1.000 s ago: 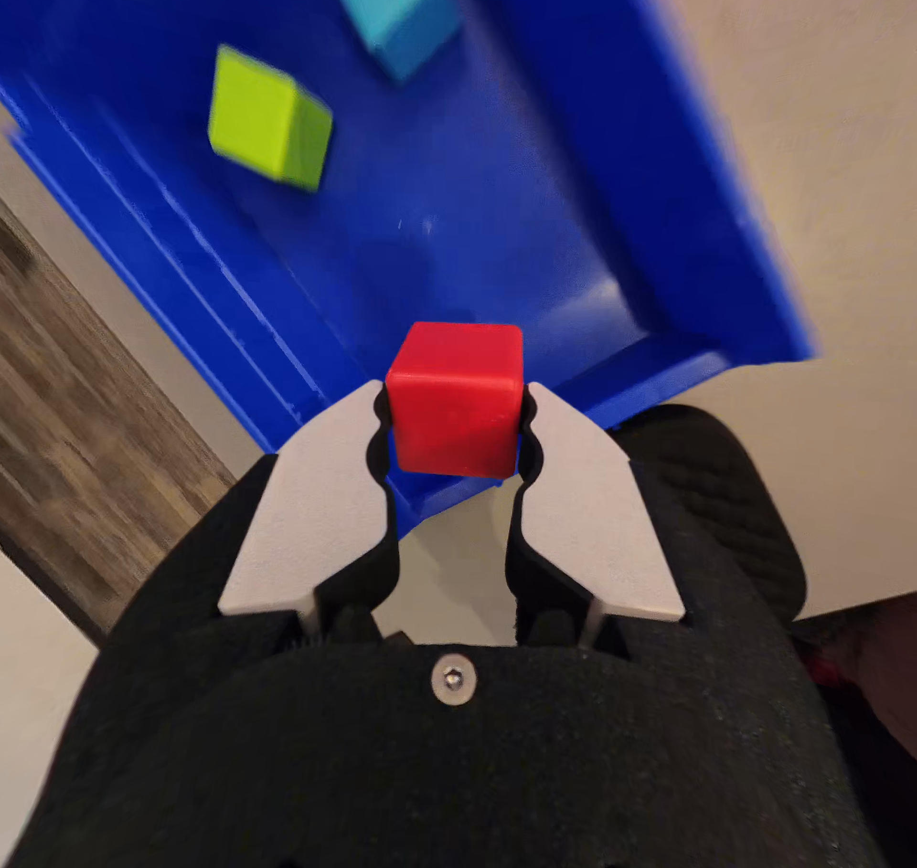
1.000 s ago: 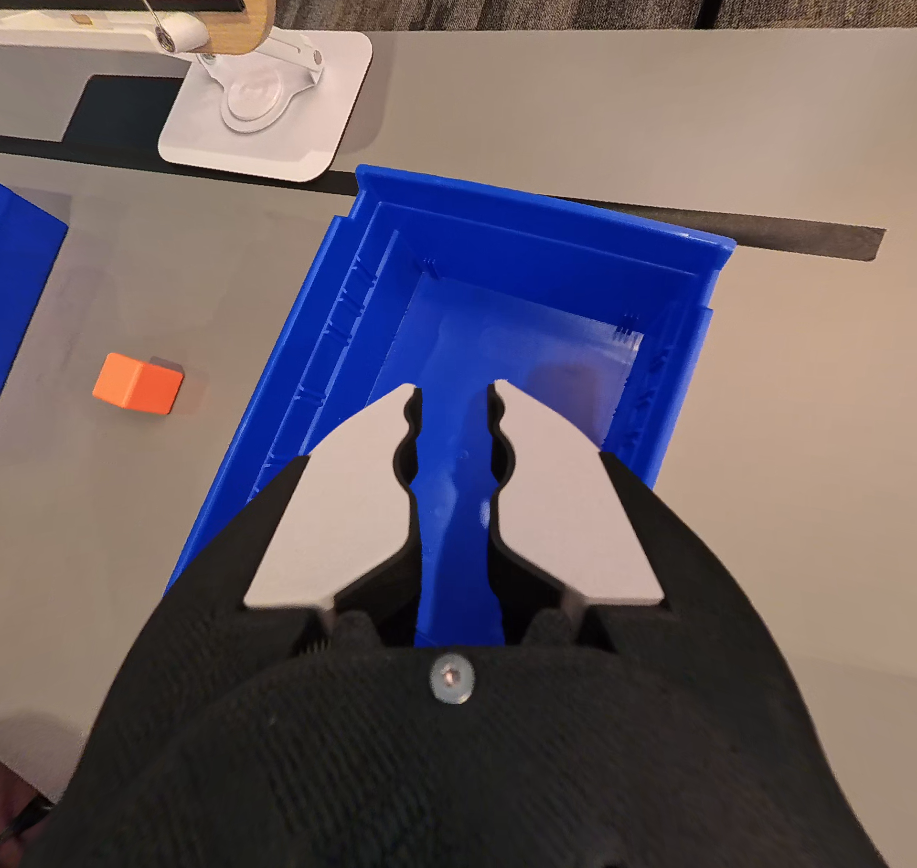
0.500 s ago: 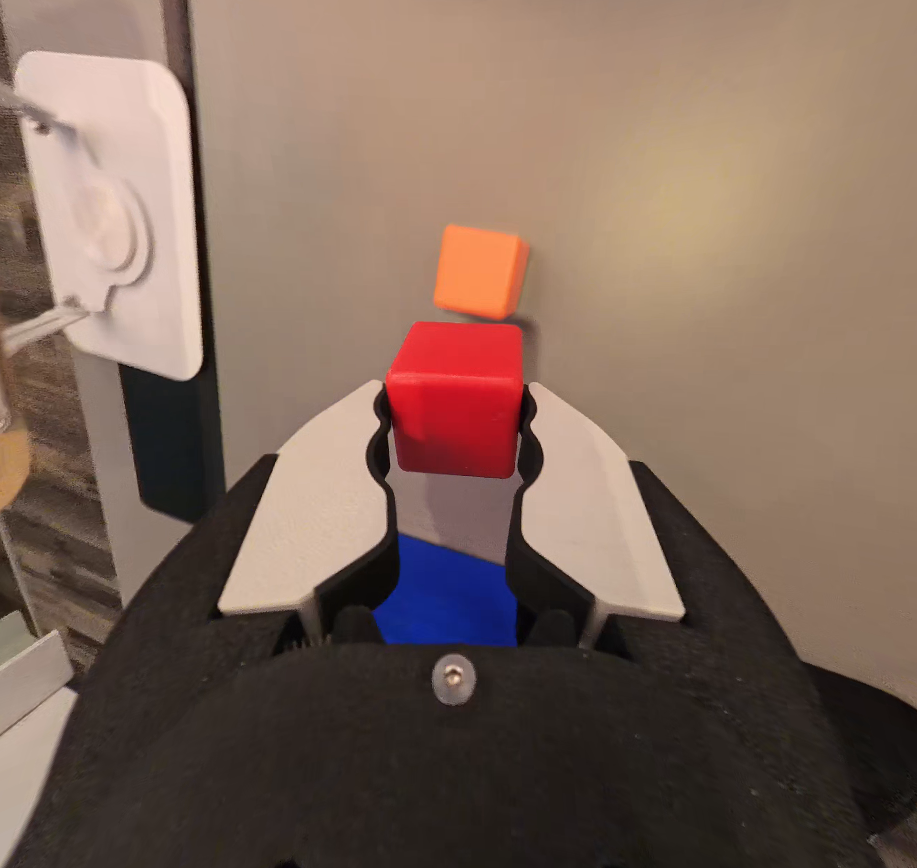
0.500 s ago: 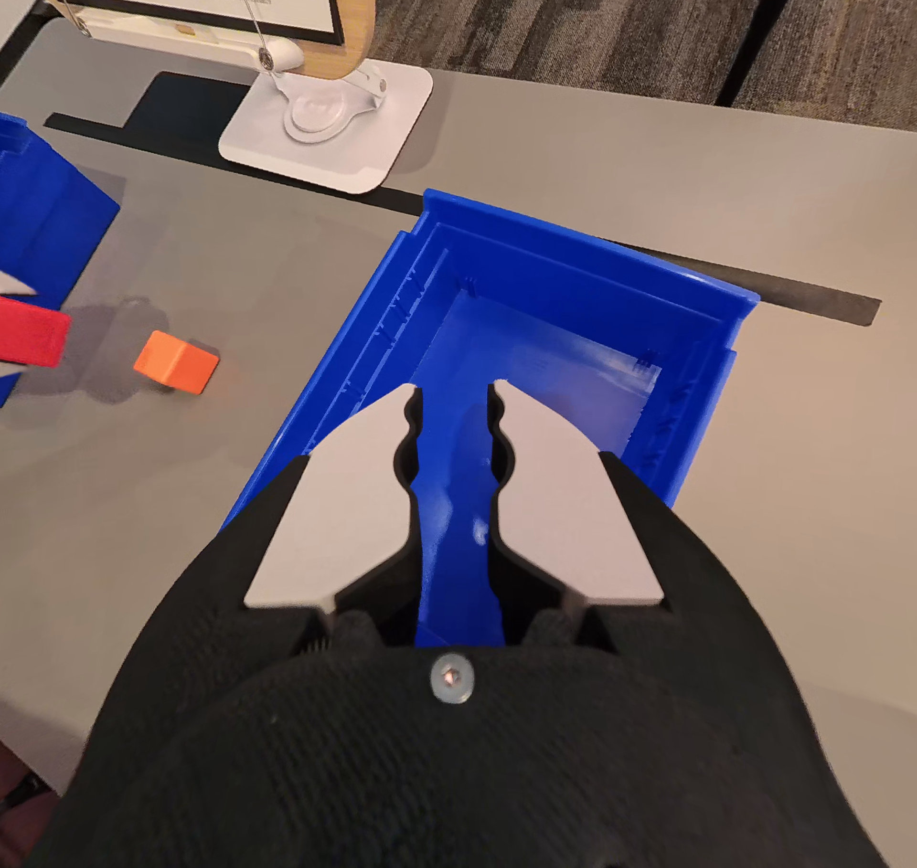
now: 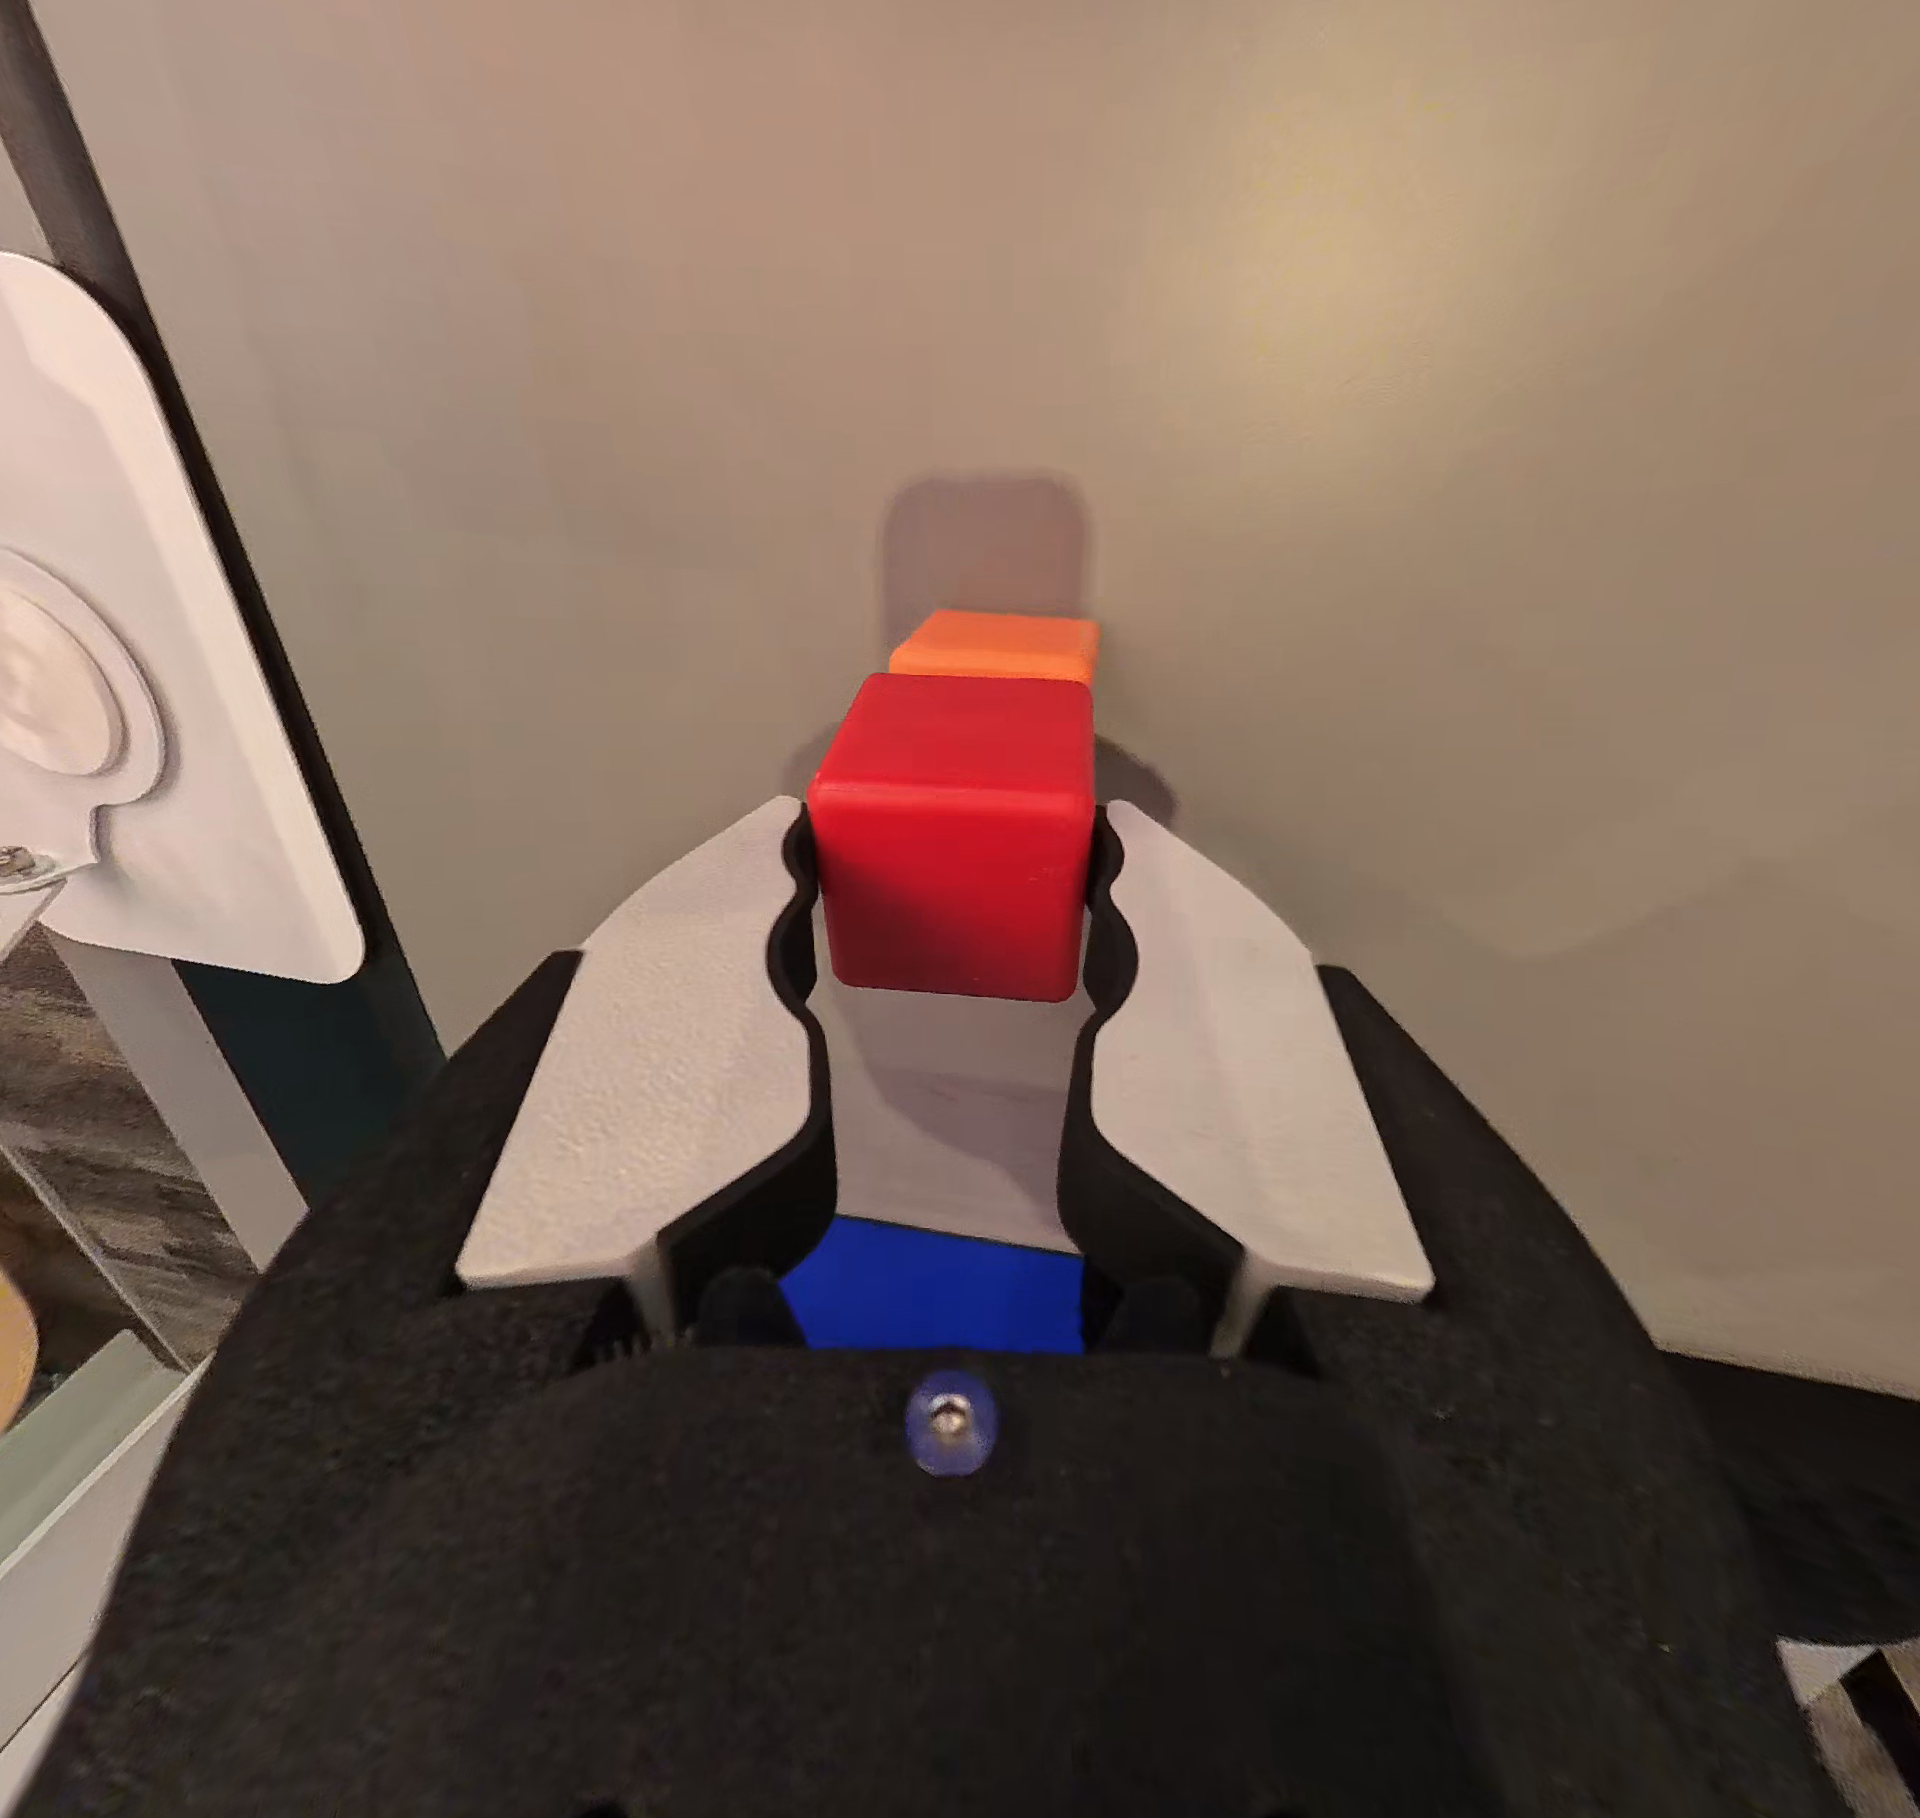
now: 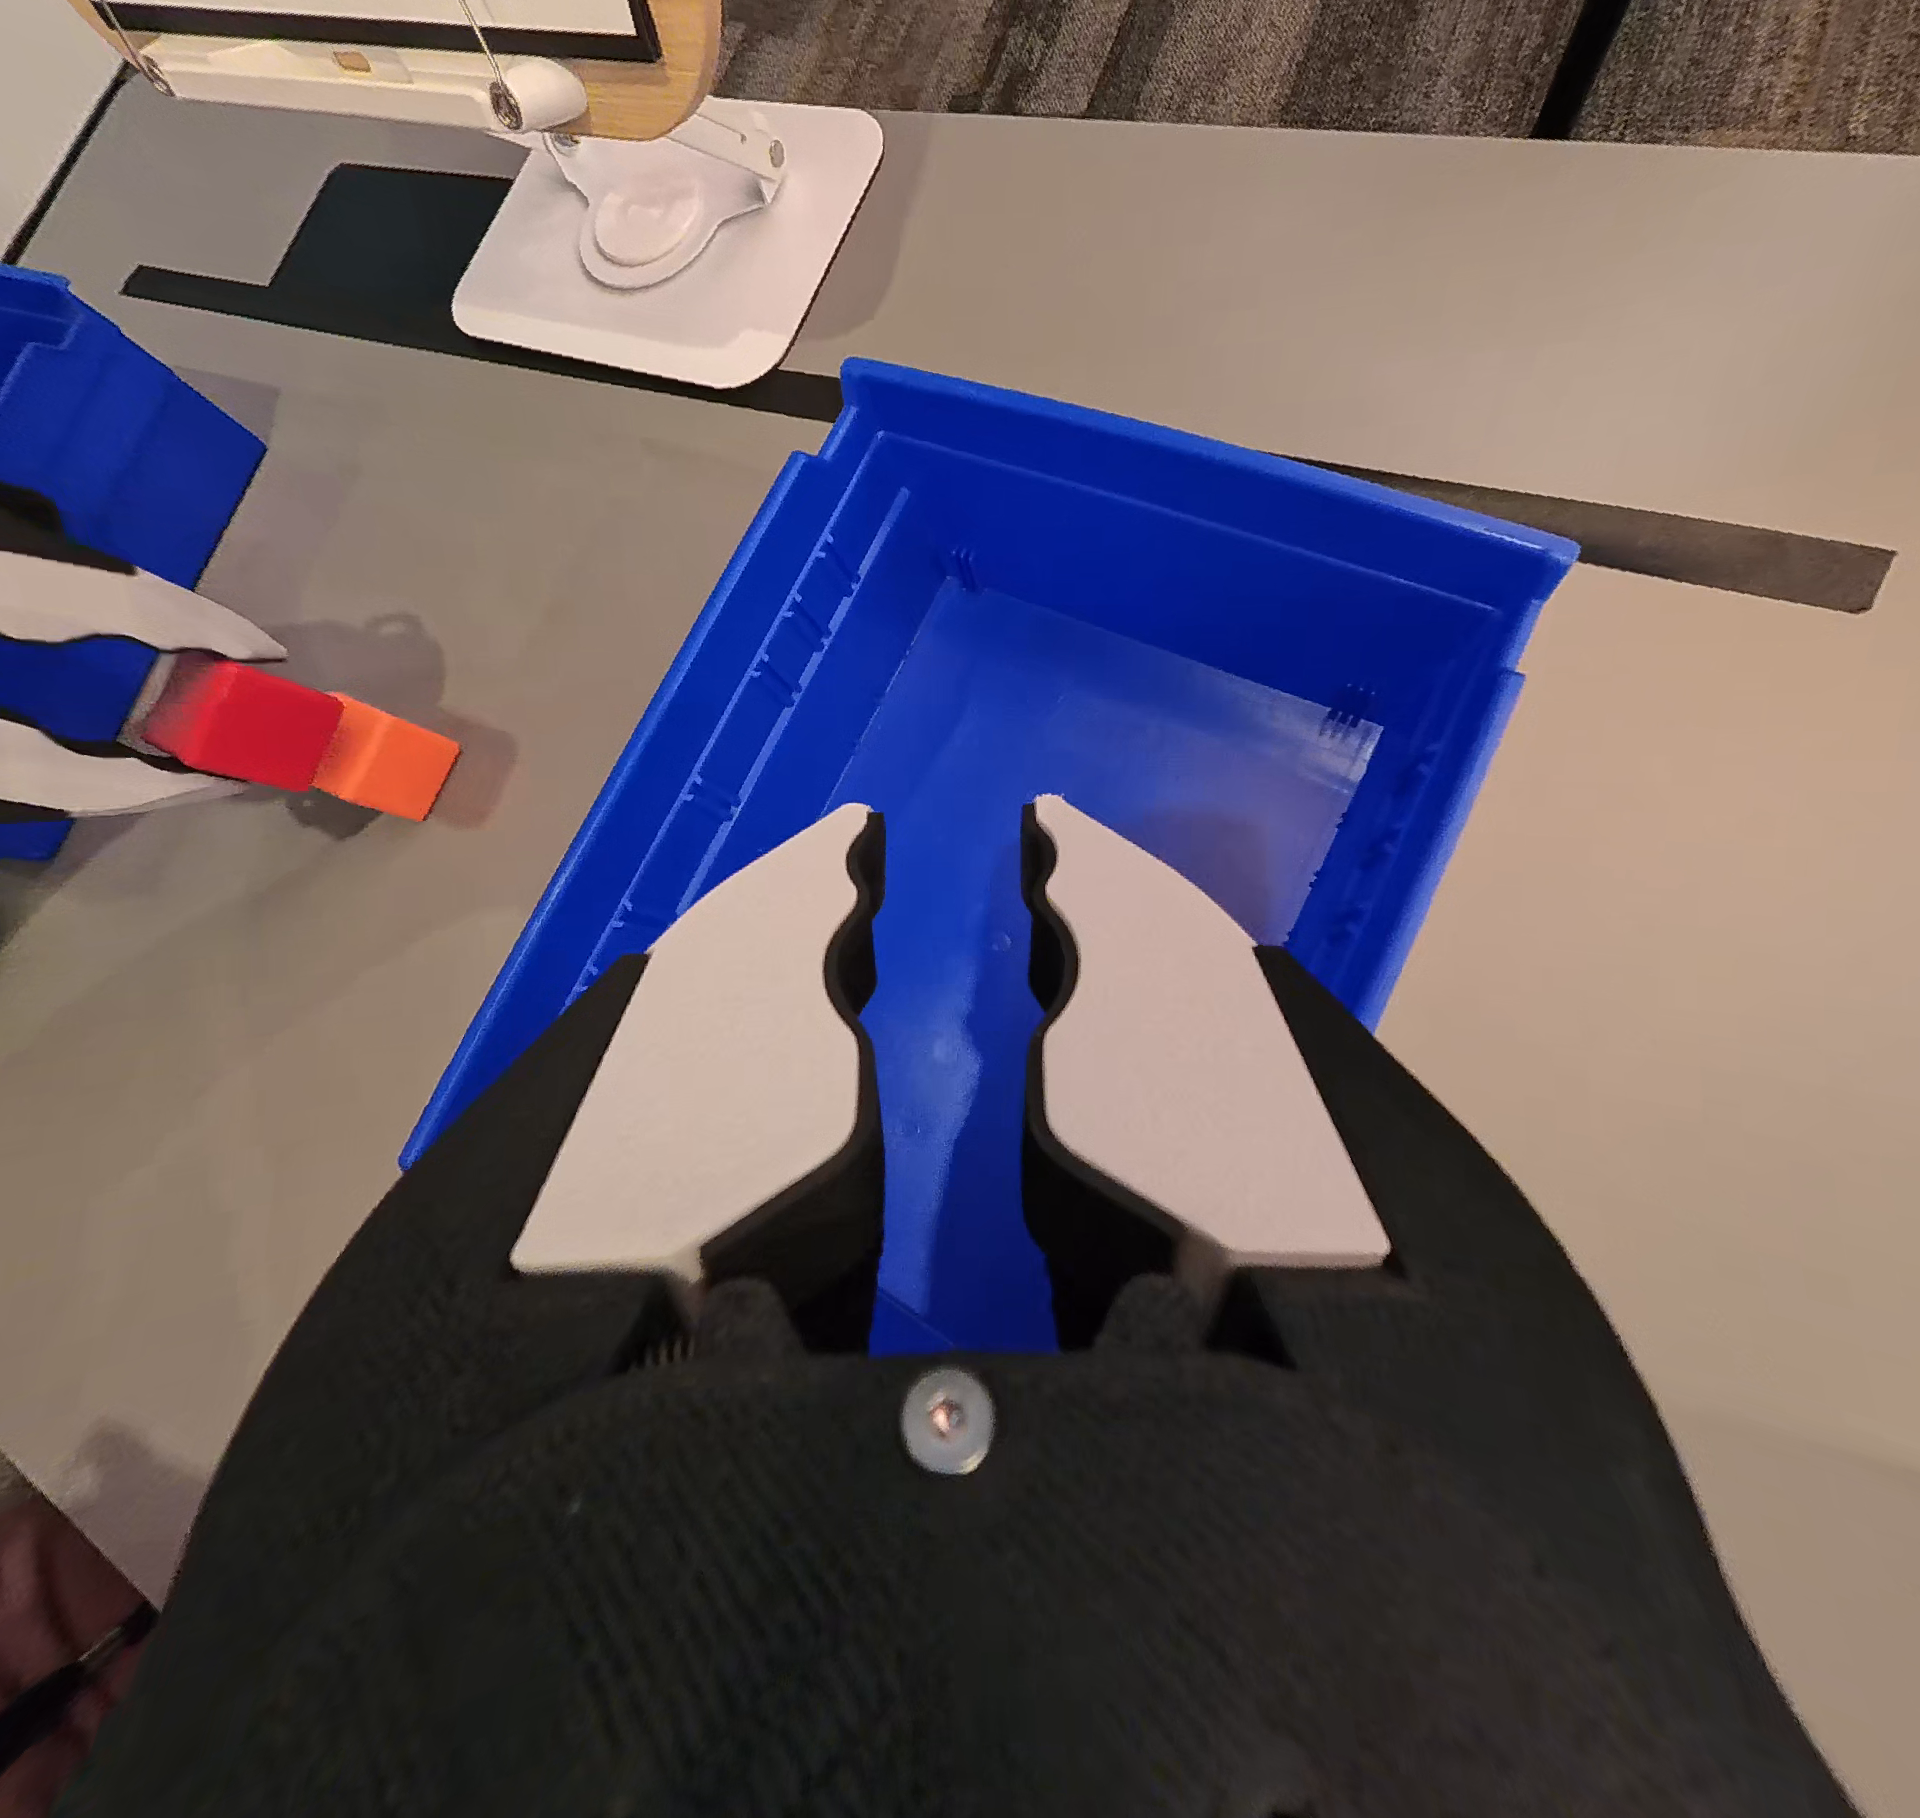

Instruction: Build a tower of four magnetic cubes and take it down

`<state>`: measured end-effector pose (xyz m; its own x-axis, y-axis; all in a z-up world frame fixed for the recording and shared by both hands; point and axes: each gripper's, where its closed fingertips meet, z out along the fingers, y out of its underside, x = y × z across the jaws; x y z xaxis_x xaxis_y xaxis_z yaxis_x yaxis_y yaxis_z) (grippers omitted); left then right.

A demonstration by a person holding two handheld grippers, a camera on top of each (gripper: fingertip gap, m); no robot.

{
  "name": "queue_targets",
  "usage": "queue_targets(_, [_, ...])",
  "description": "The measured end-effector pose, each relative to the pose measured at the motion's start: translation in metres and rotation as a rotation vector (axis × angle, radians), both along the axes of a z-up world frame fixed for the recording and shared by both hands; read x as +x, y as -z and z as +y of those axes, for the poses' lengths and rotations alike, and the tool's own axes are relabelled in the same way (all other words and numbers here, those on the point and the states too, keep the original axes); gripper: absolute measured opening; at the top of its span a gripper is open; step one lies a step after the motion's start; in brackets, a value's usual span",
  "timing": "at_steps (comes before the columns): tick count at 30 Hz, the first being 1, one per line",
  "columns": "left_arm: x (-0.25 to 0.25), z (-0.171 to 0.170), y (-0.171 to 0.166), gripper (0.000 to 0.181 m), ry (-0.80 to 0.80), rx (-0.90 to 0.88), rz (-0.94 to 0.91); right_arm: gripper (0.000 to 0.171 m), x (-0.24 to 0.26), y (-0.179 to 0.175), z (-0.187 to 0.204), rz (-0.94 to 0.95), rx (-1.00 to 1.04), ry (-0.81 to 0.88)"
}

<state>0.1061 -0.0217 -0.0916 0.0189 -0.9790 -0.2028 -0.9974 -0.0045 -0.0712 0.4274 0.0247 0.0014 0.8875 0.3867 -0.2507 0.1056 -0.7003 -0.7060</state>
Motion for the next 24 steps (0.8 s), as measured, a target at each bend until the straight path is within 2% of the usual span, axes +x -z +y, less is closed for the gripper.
queue_targets(5, [-0.003, 0.003, 0.011, 0.049, 0.025, -0.016, 0.077, 0.027, 0.001, 0.001, -0.001, 0.011, -0.007, -0.005])
queue_targets(12, [0.005, 0.003, 0.013, 0.049, 0.028, -0.054, 0.049, 0.027, 0.003, 0.010, -0.002, 0.008, -0.042, -0.012])
queue_targets(14, [0.010, 0.005, 0.006, 0.064, 0.025, -0.036, 0.003, 0.027, 0.004, 0.011, -0.001, 0.011, -0.045, -0.009])
queue_targets(19, [0.015, 0.007, -0.045, 0.062, -0.005, 0.035, -0.261, 0.027, 0.009, 0.009, -0.002, 0.022, -0.037, -0.001])
queue_targets(22, [-0.013, 0.019, -0.095, 0.054, -0.113, 0.135, -0.460, 0.027, 0.012, 0.006, -0.003, 0.035, -0.028, 0.008])
queue_targets(24, [-0.050, 0.036, -0.129, 0.052, -0.227, 0.237, -0.585, 0.027, 0.013, 0.006, -0.004, 0.034, -0.028, 0.012])
